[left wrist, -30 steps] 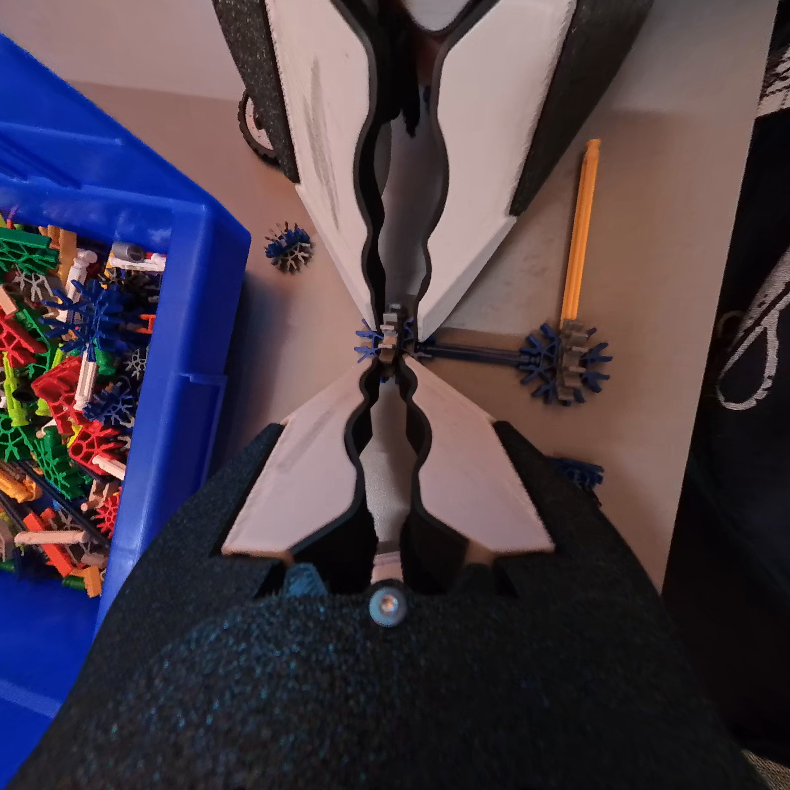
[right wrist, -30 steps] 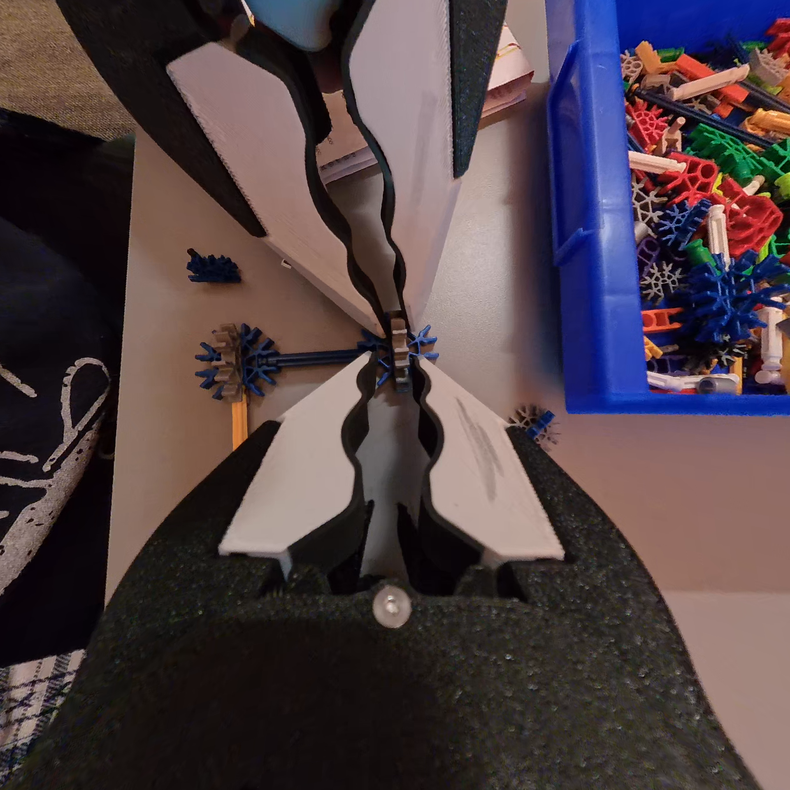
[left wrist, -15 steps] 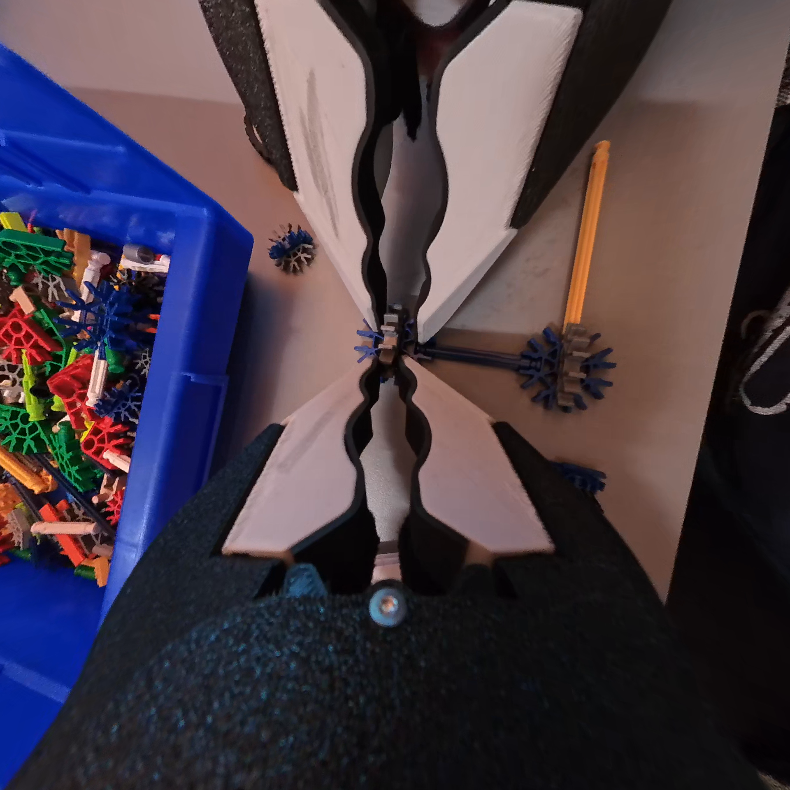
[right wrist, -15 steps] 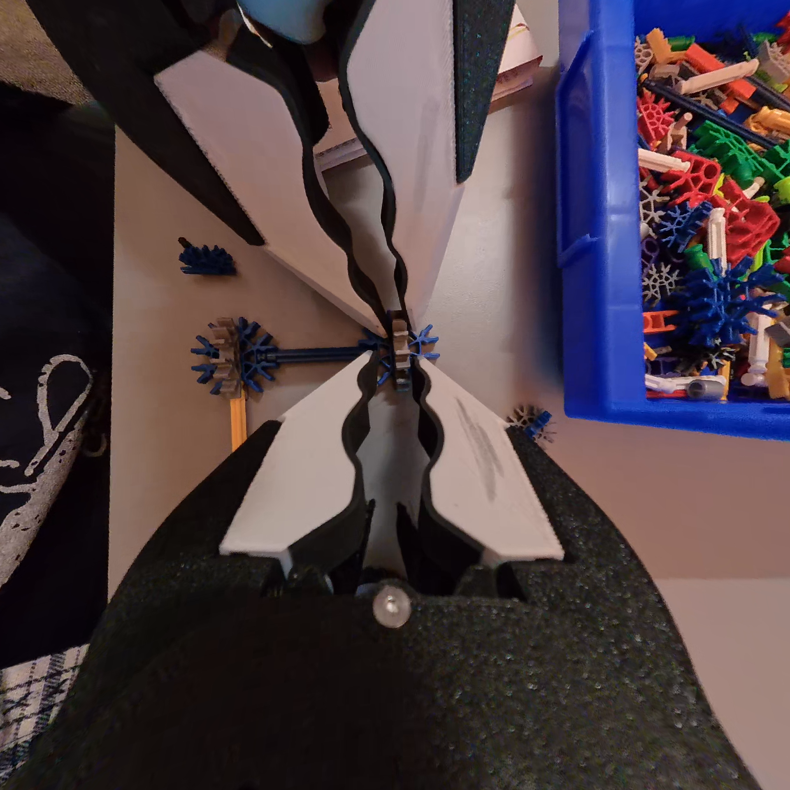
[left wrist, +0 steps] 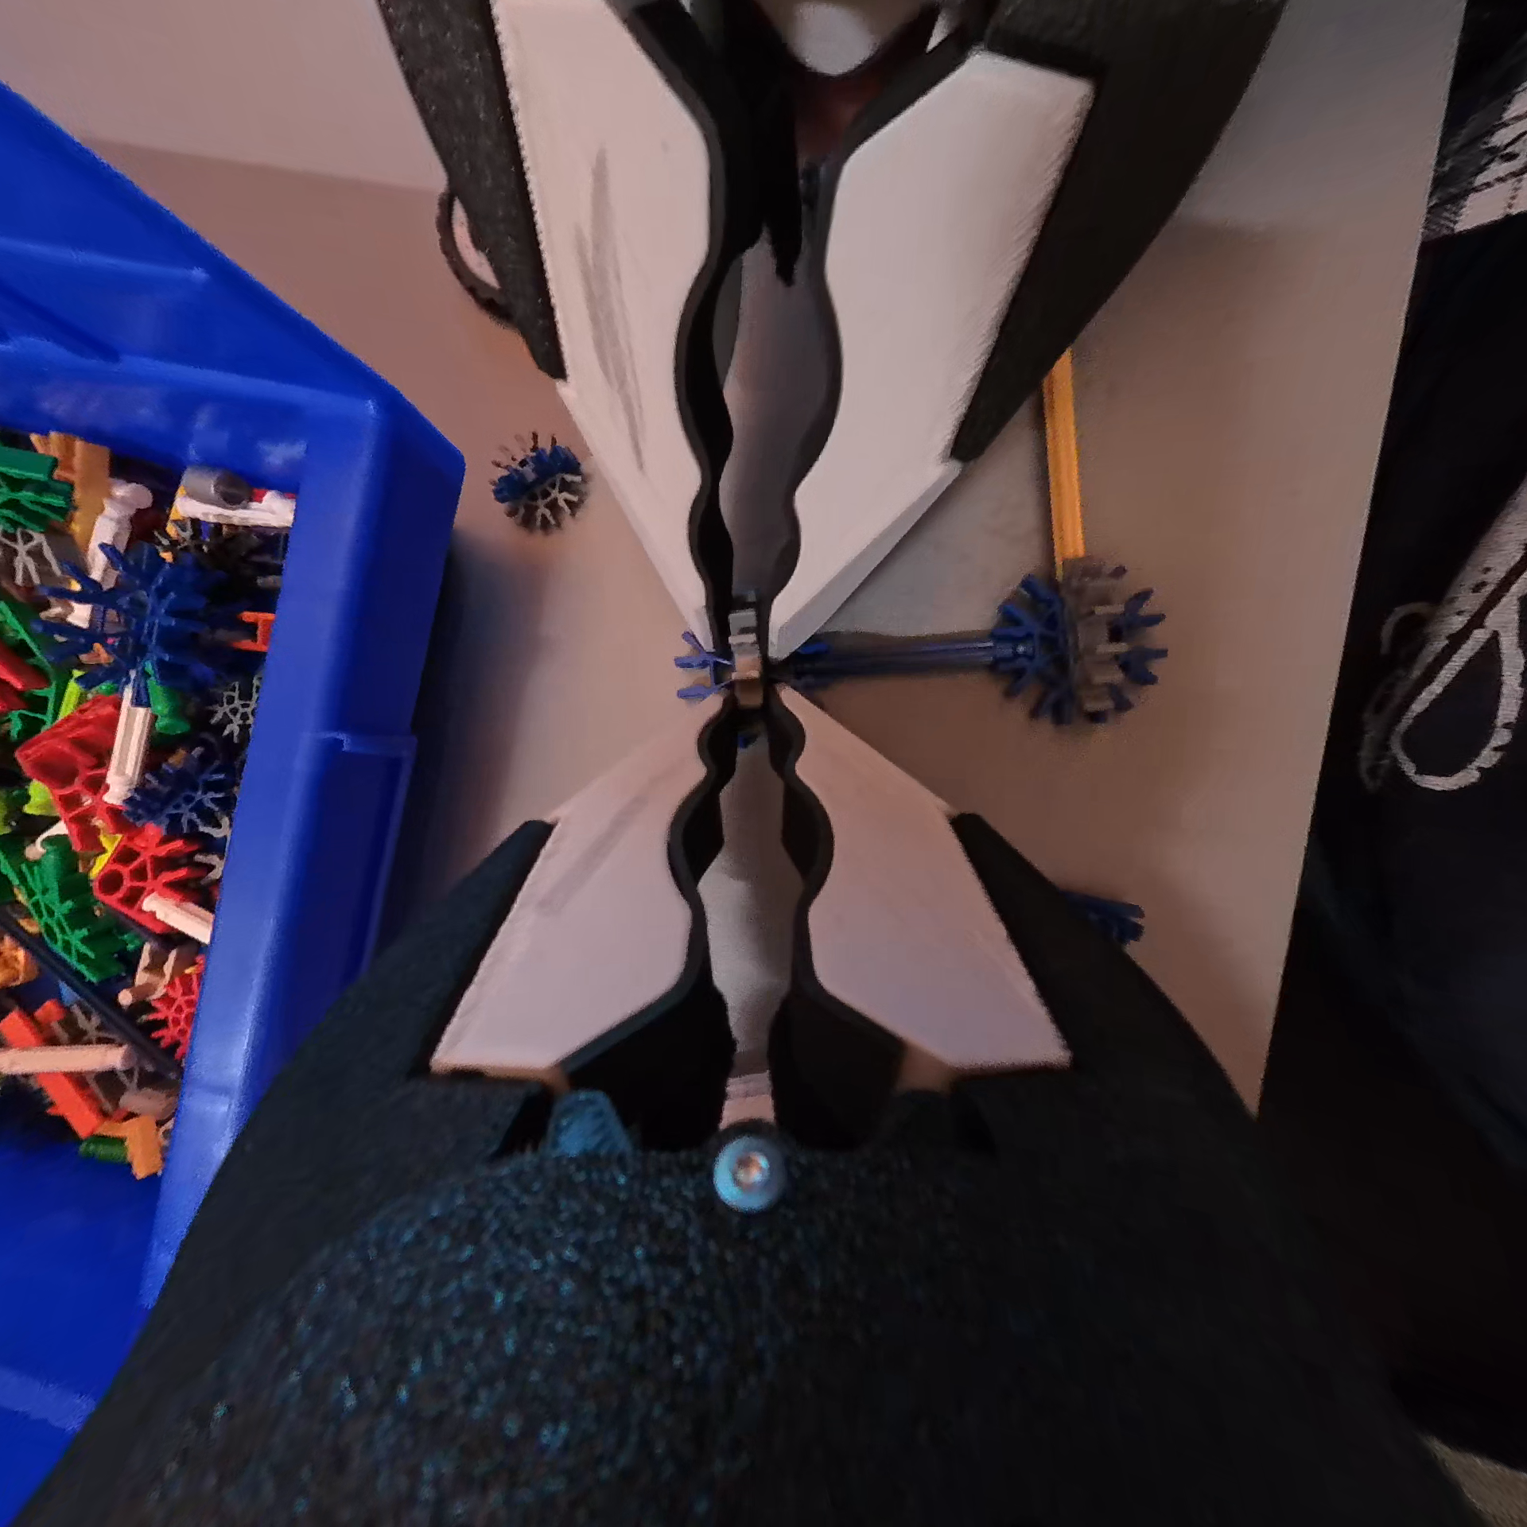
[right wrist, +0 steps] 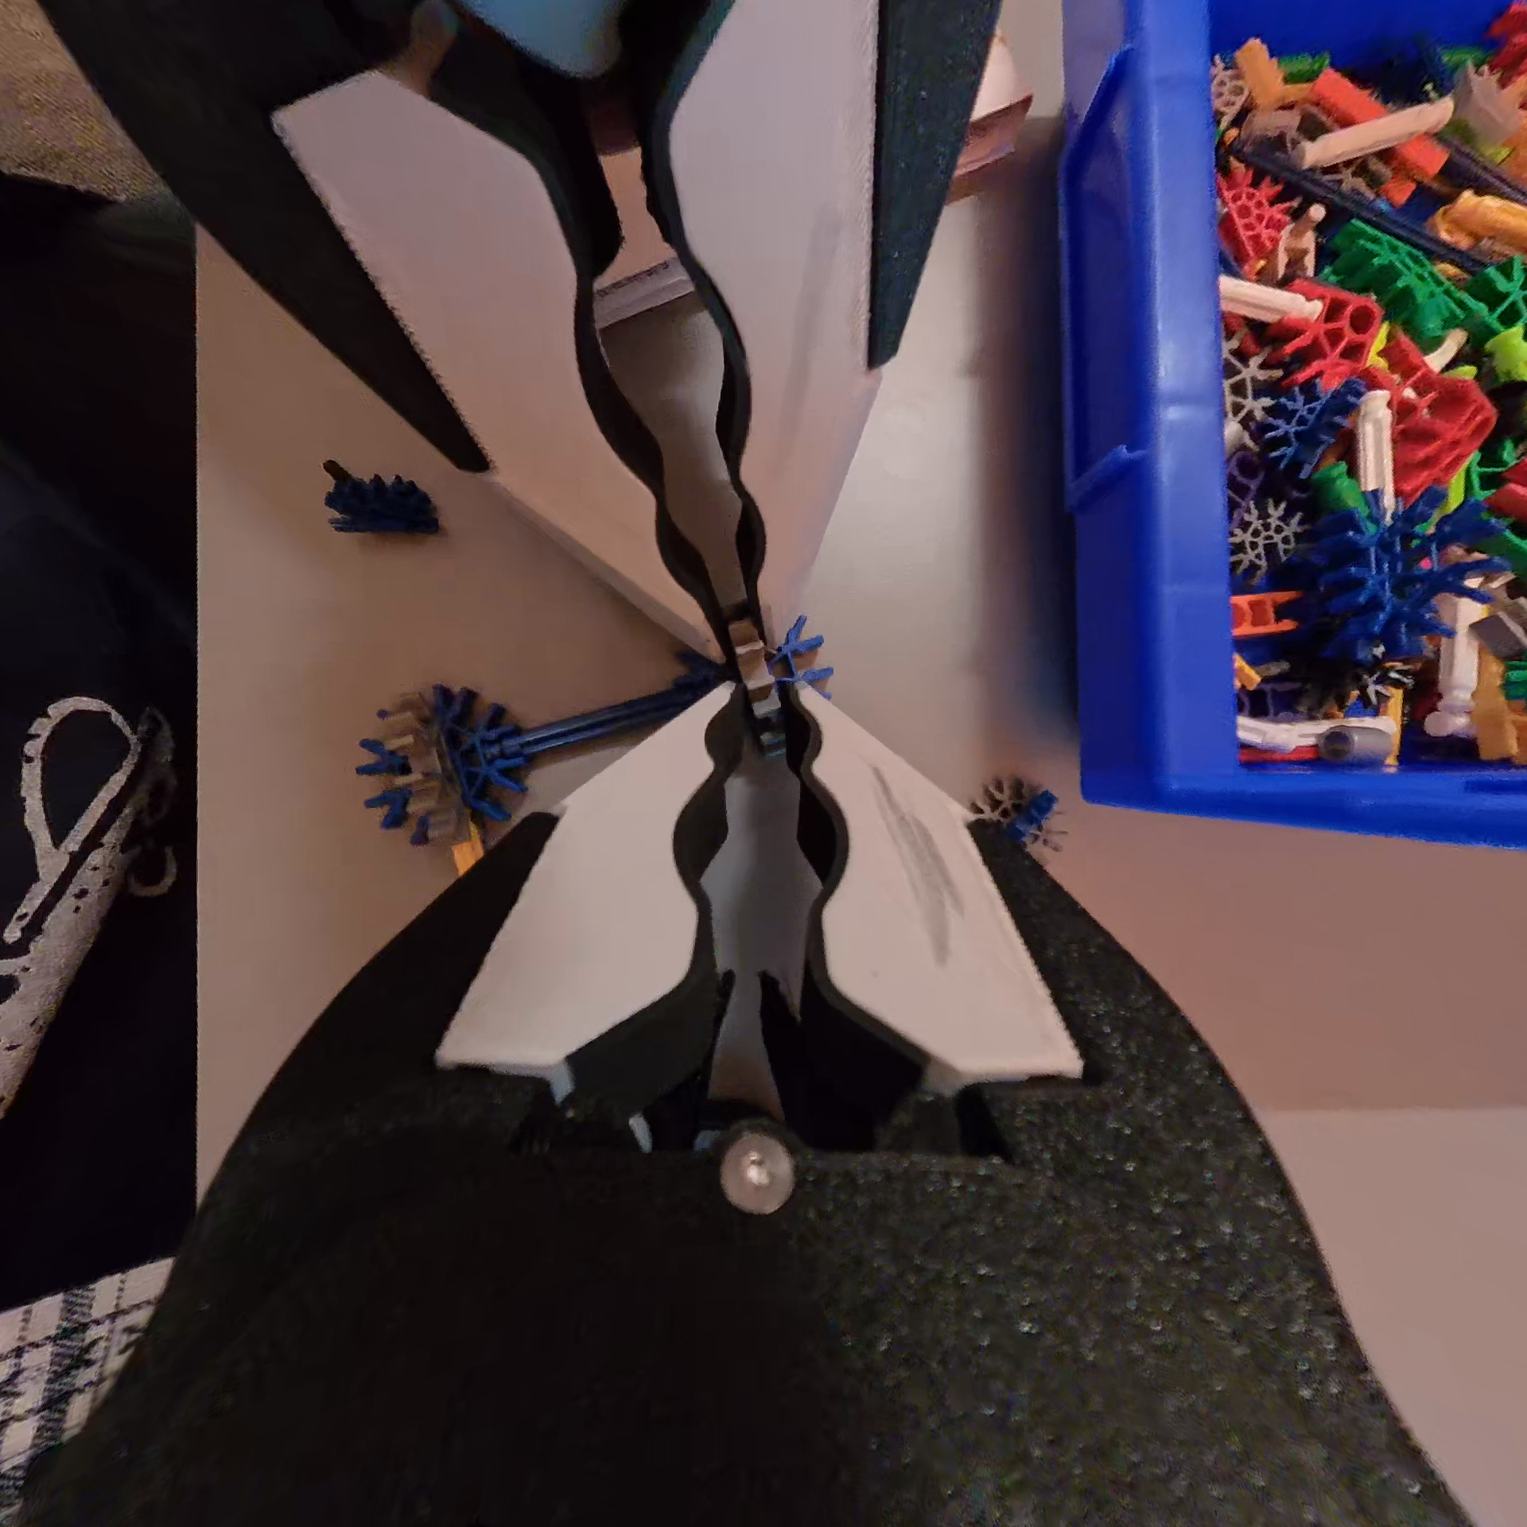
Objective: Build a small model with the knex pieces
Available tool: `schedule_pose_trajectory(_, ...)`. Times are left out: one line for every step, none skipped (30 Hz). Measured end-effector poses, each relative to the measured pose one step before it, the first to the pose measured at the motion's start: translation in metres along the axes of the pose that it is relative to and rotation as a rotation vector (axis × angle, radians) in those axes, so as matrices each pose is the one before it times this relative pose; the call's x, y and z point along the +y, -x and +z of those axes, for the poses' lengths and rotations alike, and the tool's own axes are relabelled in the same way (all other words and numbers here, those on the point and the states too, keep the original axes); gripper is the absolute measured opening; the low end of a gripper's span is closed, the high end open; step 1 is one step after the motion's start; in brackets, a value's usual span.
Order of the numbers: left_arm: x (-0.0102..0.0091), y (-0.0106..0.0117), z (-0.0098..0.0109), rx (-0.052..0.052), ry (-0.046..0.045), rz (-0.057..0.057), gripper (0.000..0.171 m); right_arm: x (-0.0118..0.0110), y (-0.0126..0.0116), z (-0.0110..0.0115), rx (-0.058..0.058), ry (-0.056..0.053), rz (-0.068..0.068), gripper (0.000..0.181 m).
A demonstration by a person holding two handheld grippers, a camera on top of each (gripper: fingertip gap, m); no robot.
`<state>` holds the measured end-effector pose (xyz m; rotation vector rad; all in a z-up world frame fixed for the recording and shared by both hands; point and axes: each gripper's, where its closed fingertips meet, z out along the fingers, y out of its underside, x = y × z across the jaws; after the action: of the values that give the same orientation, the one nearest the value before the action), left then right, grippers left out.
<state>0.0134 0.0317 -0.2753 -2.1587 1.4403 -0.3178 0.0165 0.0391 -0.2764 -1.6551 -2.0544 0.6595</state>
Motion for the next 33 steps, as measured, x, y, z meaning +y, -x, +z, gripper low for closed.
schedule_pose_trajectory(-0.00027, 0.00016, 0.0001, -0.0004, -0.00506, -0.0033, 0.004, 0.00007, -0.00002, 0.00004, 0.0009, -0.0042, -0.0006, 0.009)
schedule_pose_trajectory(0.00005, 0.0001, 0.00002, -0.0011, -0.00415, -0.0034, 0.004, 0.00008, -0.00014, 0.0, -0.0026, -0.006, 0.0045, 0.009)
schedule_pose_trajectory(0.00003, -0.00006, -0.00001, 0.0002, -0.00563, -0.0031, 0.004, -0.00003, -0.00006, 0.00003, -0.0059, -0.0074, 0.006, 0.009)
schedule_pose_trajectory(-0.00007, 0.00008, -0.00003, 0.0001, -0.00495, -0.0035, 0.004, -0.00021, -0.00006, 0.00006, -0.0078, -0.0096, 0.0076, 0.009)
schedule_pose_trajectory(-0.00001, -0.00002, 0.00002, -0.0012, -0.00443, -0.0023, 0.004, -0.00016, 0.0, -0.00013, -0.0054, -0.0093, 0.0072, 0.009)
schedule_pose_trajectory(0.0002, -0.00004, -0.00011, 0.0003, -0.00435, -0.0027, 0.004, -0.00019, 0.00012, -0.00009, -0.0003, -0.0028, 0.0032, 0.009)
schedule_pose_trajectory(0.00013, -0.00005, -0.00002, 0.0023, -0.00396, -0.004, 0.004, -0.00008, 0.00019, -0.00019, 0.0024, 0.0028, -0.0046, 0.009)
schedule_pose_trajectory(-0.00014, -0.00018, 0.00002, 0.0031, -0.00434, -0.0033, 0.004, 0.00003, 0.00013, -0.00033, -0.0017, 0.0019, -0.0058, 0.01)
schedule_pose_trajectory(-0.00017, -0.00011, 0.00016, 0.0, -0.00264, 0.0006, 0.004, 0.00017, 0.0001, -0.00065, -0.0079, -0.0028, 0.0032, 0.01)
schedule_pose_trajectory(-0.00025, 0.00039, 0.00007, -0.0066, -0.00058, 0.0044, 0.005, 0.00023, 0.00024, -0.00075, -0.0113, -0.006, 0.0111, 0.012)
schedule_pose_trajectory(-0.00026, 0.00115, 0.00026, -0.0163, -0.00019, 0.0178, 0.005, 0.00039, 0.00032, -0.0008, -0.0097, -0.0063, 0.0091, 0.014)
schedule_pose_trajectory(0.00022, 0.0011, -0.00027, -0.0179, -0.00003, 0.025, 0.006, 0.00072, 0.00051, -0.00092, -0.0062, -0.0038, 0.0, 0.014)
schedule_pose_trajectory(0.00056, 0.0005, -0.00078, -0.0061, 0.00091, 0.0084, 0.007, 0.00106, 0.0012, -0.00078, -0.0075, 0.0018, -0.0039, 0.014)
schedule_pose_trajectory(0.00122, 0.00044, -0.00111, 0.0041, 0.00352, -0.0075, 0.009, 0.0011, 0.00093, -0.00047, -0.0062, 0.0038, -0.0021, 0.014)
schedule_pose_trajectory(0.00226, 0.00189, -0.00039, -0.0025, 0.00793, -0.0087, 0.014, 0.00053, -0.00089, -0.00029, 0.0038, 0.0007, -0.0007, 0.014)
schedule_pose_trajectory(0.00237, 0.00262, -0.00027, -0.0093, 0.00516, -0.0036, 0.016, 0.00027, -0.00167, -0.00032, 0.0069, -0.0011, 0.0012, 0.015)
schedule_pose_trajectory(0.00226, 0.00065, -0.00019, 0.0018, 0.00191, -0.0044, 0.014, 0.00013, -0.00009, -0.0003, -0.0031, -0.0005, 0.0031, 0.017)
schedule_pose_trajectory(0.0007, -0.0013, -0.00028, 0.0118, -0.00724, -0.0087, 0.014, 0.0001, 0.00033, -0.00019, -0.0029, 0.0005, -0.0002, 0.018)
schedule_pose_trajectory(-0.00077, -0.00156, -0.00093, 0.0089, -0.01426, -0.0092, 0.015, 0.0002, -0.00075, -0.00008, 0.0064, 0.0014, -0.0053, 0.018)
schedule_pose_trajectory(0.0004, -0.00075, -0.00139, 0.0033, -0.00453, -0.0068, 0.017, 0.00023, -0.00033, -0.00012, 0.004, 0.0011, -0.0043, 0.018)
schedule_pose_trajectory(0.00086, 0.00031, -0.00226, -0.0034, -0.00143, -0.0038, 0.019, 0.00013, 0.00019, -0.00012, -0.0018, -0.0002, 0.0, 0.019)
schedule_pose_trajectory(0.00116, 0.00162, -0.00302, -0.0103, 0.00016, -0.0028, 0.02, 0.00009, -0.00009, -0.00013, -0.0011, -0.0009, 0.0014, 0.019)
schedule_pose_trajectory(0.00177, 0.0033, -0.00445, -0.019, 0.00173, -0.0058, 0.023, 0.00018, -0.00024, -0.00015, 0.0009, 0.0001, -0.0007, 0.019)
schedule_pose_trajectory(0.00144, 0.00365, -0.00585, -0.0187, -0.00265, -0.0099, 0.025, 0.00019, -0.0001, -0.00022, 0.002, 0.0011, -0.0037, 0.021)
schedule_pose_trajectory(0.00134, 0.0041, -0.00725, -0.0201, -0.00684, -0.0115, 0.027, 0.00021, -0.00062, -0.00011, 0.0039, 0.0015, -0.0011, 0.024)
schedule_pose_trajectory(0.00204, 0.0048, -0.00817, -0.0237, -0.00614, -0.0107, 0.029, 0.00024, -0.00069, -0.00014, 0.0044, 0.0015, 0.0017, 0.027)
schedule_pose_trajectory(0.00306, 0.00565, -0.0088, -0.0262, -0.00379, -0.013, 0.03, 0.00025, -0.00044, -0.00026, 0.0025, 0.0017, -0.0016, 0.029)
schedule_pose_trajectory(0.00354, 0.00653, -0.00915, -0.0273, -0.00412, -0.0169, 0.031, 0.00026, 0.00036, -0.00023, 0.0002, 0.002, -0.0048, 0.031)
schedule_pose_trajectory(0.00428, 0.00636, -0.00914, -0.0254, -0.00153, -0.0172, 0.031, 0.00005, 0.00007, 0.00008, 0.003, 0.0024, -0.0049, 0.033)
schedule_pose_trajectory(0.00504, 0.00682, -0.00889, -0.0278, 0.00187, -0.0149, 0.031, -0.00026, -0.00003, 0.00048, 0.0052, 0.0029, -0.0045, 0.034)
schedule_pose_trajectory(0.00527, 0.00701, -0.00839, -0.029, 0.00234, -0.015, 0.031, -0.0004, -0.00001, 0.00053, 0.006, 0.0019, -0.0086, 0.032)
schedule_pose_trajectory(0.00549, 0.00633, -0.0075, -0.026, 0.0036, -0.0153, 0.031, -0.00016, -0.0011, 0.00057, 0.0145, 0.0026, -0.0162, 0.027)
schedule_pose_trajectory(0.00543, 0.0057, -0.00667, -0.0243, 0.00414, -0.0122, 0.031, 0.00027, -0.00176, 0.00043, 0.0205, 0.0045, -0.0228, 0.024)
